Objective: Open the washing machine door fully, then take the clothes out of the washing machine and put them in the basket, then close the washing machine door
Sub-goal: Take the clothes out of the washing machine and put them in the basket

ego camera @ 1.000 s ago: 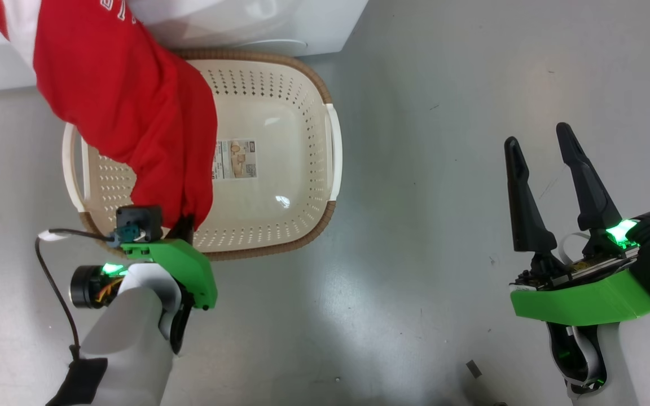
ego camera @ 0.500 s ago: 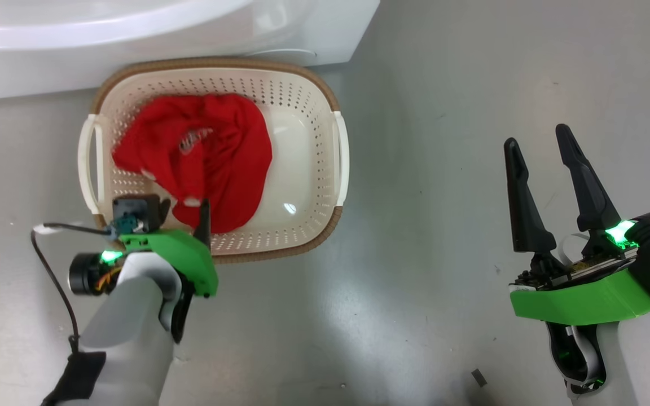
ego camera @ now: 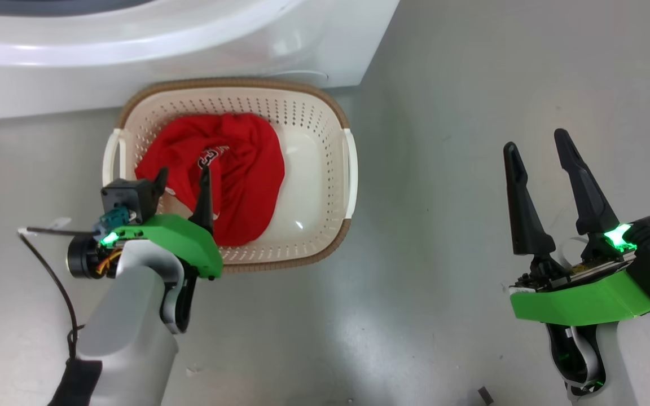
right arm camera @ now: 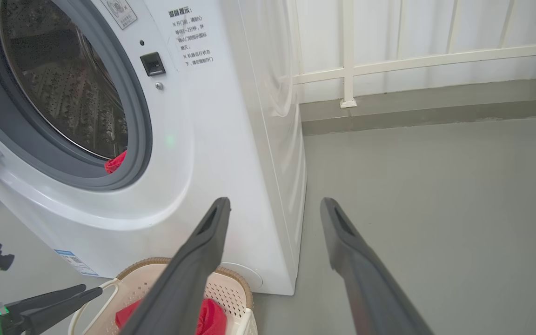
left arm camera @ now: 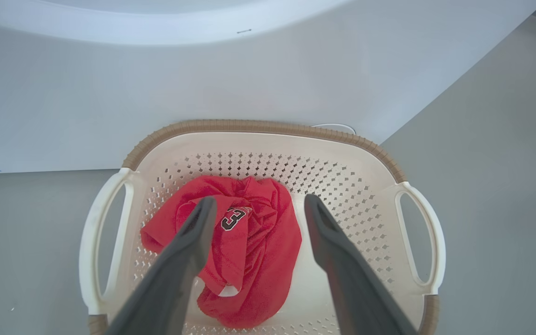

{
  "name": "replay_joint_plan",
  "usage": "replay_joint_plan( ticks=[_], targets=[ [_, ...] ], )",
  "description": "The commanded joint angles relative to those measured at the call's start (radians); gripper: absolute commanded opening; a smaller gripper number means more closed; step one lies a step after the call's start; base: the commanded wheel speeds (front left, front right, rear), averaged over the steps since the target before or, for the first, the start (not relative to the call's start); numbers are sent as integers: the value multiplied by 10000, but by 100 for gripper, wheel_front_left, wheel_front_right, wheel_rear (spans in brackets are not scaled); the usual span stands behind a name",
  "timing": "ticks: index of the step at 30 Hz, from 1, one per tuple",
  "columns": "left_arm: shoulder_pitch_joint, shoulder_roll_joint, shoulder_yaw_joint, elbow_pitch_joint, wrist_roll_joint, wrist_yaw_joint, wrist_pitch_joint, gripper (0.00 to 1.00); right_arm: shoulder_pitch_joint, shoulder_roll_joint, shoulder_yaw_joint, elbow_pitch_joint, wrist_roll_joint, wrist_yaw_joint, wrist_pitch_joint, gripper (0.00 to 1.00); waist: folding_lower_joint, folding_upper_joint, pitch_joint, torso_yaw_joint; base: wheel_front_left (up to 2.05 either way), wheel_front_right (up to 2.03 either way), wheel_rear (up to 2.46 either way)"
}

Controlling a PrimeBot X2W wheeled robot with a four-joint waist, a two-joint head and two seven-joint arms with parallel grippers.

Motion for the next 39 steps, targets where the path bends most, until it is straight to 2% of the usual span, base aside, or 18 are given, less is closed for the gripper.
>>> replay_joint_plan(
  ticks=[1,8,21,29,39],
  targets=[
    [363,270,314,-388,177,108,-123,100,223,-24,245,-193,121,62,-63,100,0,0,-165,41,0,0,0],
    [1382,189,959,-2189,550,110,-123,100,336,-24,240,-139,180,62,-63,100,0,0,-632,147,0,0,0],
    [2854,72,1835,-4424,946,134,-124,100,532,-24,-83,-58,-74,62,-63,100,0,0,-1503,414,0,0,0],
    [3528,58,1994,-5623,1281,65,-124,100,645,-24,-295,18,-230,62,-63,100,0,0,-2023,500,0,0,0],
    [4328,54,1942,-6807,1437,249,-124,100,938,-24,-565,64,-497,62,-63,100,0,0,-2735,607,0,0,0]
  ],
)
